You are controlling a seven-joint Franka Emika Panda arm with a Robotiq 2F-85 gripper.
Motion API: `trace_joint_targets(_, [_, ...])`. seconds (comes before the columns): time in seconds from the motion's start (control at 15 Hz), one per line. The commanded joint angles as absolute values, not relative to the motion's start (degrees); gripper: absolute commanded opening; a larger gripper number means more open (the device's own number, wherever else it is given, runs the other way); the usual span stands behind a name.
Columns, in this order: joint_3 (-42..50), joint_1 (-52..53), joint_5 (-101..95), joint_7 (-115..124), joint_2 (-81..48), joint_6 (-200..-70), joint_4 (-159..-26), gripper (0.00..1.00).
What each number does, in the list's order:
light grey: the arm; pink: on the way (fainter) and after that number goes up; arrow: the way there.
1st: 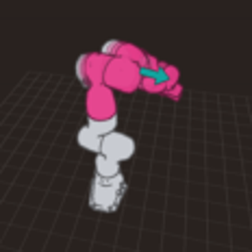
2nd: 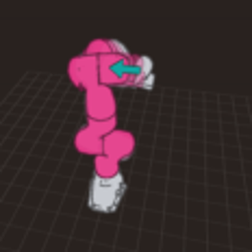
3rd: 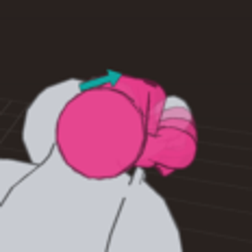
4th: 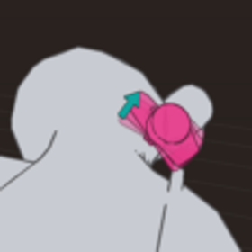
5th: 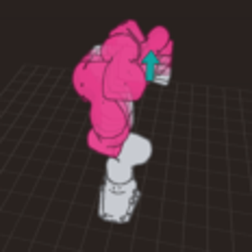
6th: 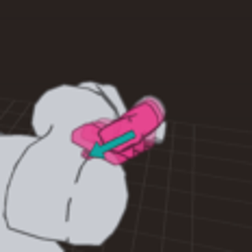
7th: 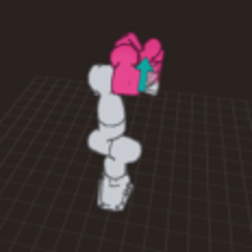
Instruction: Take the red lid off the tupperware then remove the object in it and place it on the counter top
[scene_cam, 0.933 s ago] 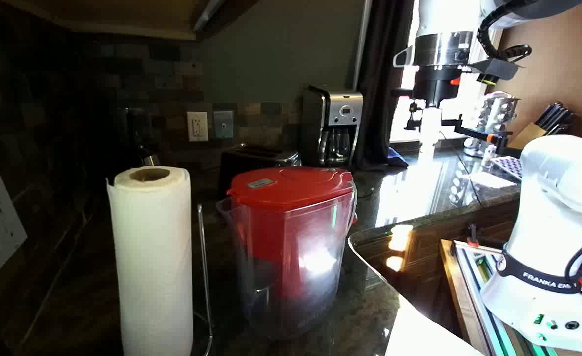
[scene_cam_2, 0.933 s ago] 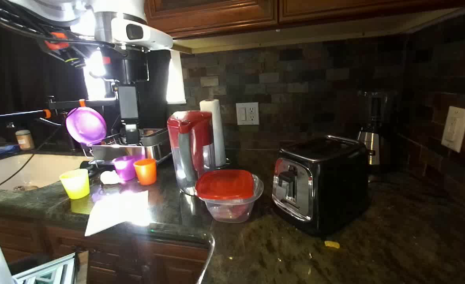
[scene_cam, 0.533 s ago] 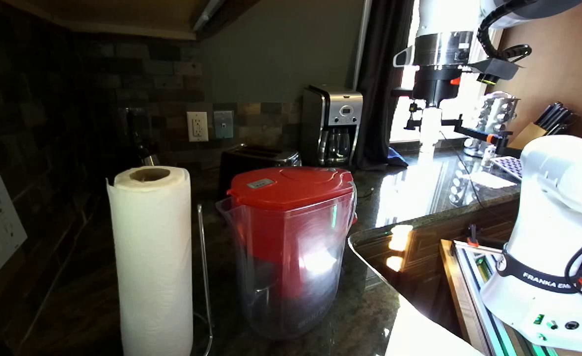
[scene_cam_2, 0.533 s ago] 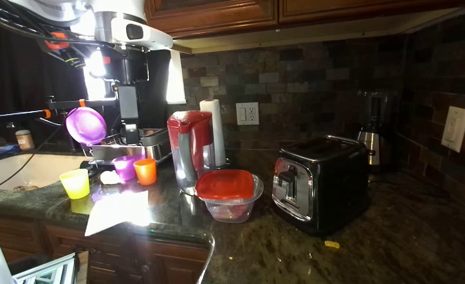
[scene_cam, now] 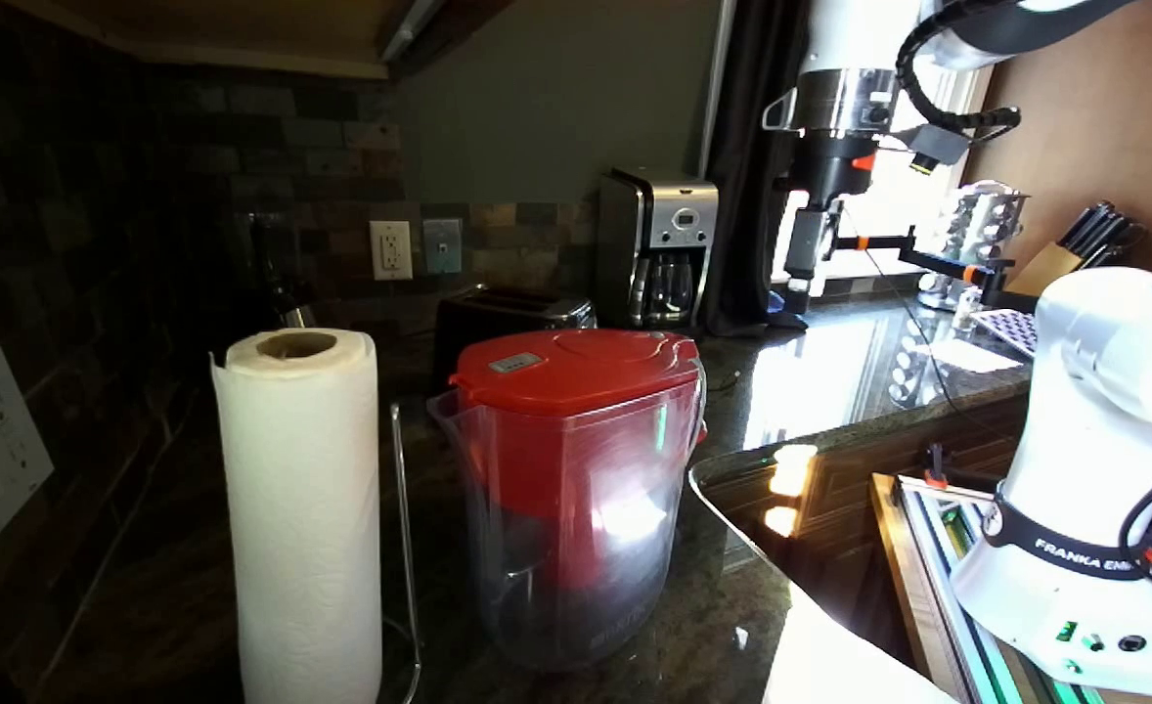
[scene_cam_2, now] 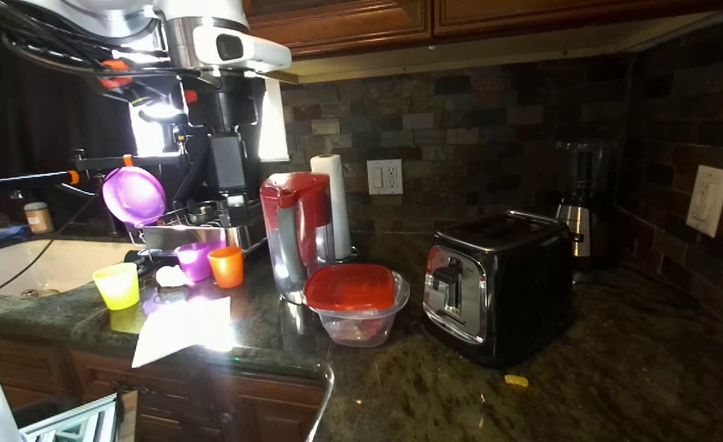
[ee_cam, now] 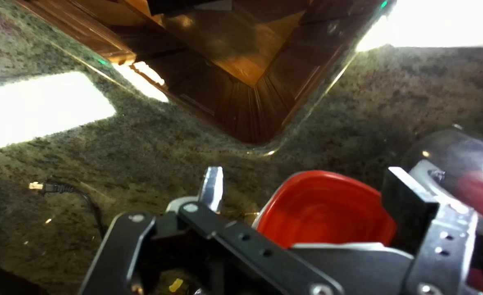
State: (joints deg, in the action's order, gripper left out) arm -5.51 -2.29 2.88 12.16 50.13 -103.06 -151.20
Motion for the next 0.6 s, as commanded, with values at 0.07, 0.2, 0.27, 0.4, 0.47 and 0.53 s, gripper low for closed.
trace_joint_targets(0.07, [-1.06,-5.48,3.16,11.57,43.35,-113.86,-151.54,1.0])
trace_joint_targets(0.2, [0.84,-5.79,4.43,11.03,39.81,-116.97,-151.02,1.0])
trace_joint_targets(0.27, [1.55,-5.85,4.88,10.88,38.13,-118.53,-150.91,1.0])
trace_joint_targets(0.4, [2.53,-5.71,4.79,9.68,34.43,-121.6,-150.32,1.0])
trace_joint_targets(0.47, [3.06,-5.4,4.87,8.63,32.6,-122.76,-149.92,1.0])
trace_joint_targets(0.53, [3.36,-5.25,4.76,7.74,30.9,-123.84,-149.67,1.0])
